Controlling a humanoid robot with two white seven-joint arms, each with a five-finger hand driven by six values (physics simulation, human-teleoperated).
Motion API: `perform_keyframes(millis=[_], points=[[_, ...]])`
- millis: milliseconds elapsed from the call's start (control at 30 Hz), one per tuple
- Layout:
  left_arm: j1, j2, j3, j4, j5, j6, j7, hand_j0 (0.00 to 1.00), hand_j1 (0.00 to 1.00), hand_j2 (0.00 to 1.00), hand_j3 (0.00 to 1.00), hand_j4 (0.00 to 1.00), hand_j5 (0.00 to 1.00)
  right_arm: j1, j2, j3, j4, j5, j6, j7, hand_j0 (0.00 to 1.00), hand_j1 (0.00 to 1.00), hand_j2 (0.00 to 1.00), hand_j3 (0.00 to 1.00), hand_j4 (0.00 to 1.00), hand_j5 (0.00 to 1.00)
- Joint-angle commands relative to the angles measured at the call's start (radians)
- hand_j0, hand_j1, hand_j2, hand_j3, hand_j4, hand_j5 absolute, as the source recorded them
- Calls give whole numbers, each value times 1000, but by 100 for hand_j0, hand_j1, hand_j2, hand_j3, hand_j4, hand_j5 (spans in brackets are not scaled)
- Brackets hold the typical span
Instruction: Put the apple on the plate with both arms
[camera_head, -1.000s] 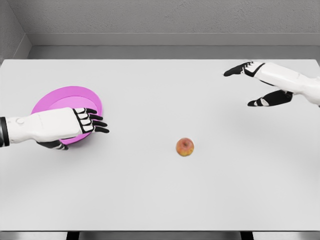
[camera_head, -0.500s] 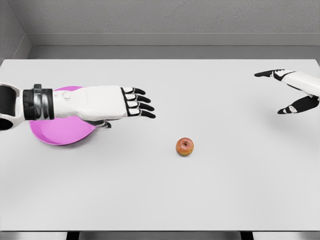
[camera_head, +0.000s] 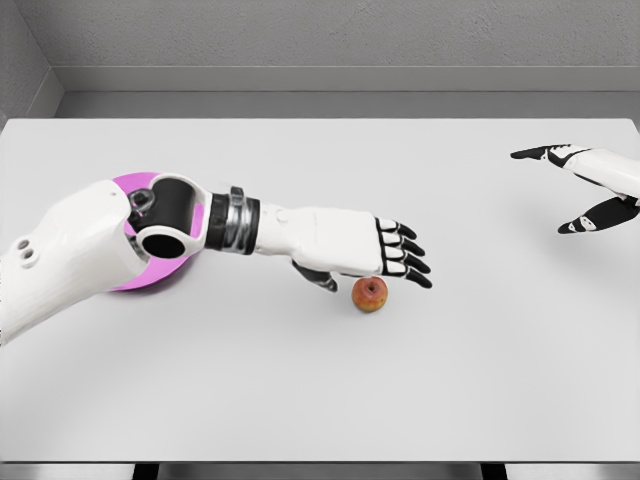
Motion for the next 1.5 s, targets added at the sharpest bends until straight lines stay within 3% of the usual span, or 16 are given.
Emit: perform_keyframes(millis=[0,267,367,567,933,1067,1200,1467], points=[[0,-13,-15,4,4,2,0,100,100,100,100,100,100,2,-2,0,0,-7,3,0,100,100,100,100,100,100],[0,-13,-75,10,-48,2,-3,100,100,100,100,100,100,3,-2,0,1,-5,3,0,100,100,100,100,100,100],[0,-14,-77,13,-58,2,-3,100,100,100,100,100,100,3,-2,0,3,-5,3,0,100,100,100,100,100,100],[-2,-32,-77,94,-64,2,-3,100,100,100,100,100,100,2,0,0,4,14,3,0,100,100,100,100,100,100],[0,-51,-83,100,-93,2,-1,100,100,100,100,100,100,2,1,0,4,14,3,0,100,100,100,100,100,100],[0,-83,-83,163,-142,2,-1,100,100,100,100,100,100,2,6,0,4,14,3,0,100,100,100,100,100,100],[2,-85,-84,163,-145,2,-1,100,100,100,100,100,100,0,6,-2,6,14,3,0,100,100,100,100,100,100],[2,-100,-84,162,-171,2,0,91,91,91,91,91,91,2,3,0,6,16,3,0,100,100,100,100,100,100]])
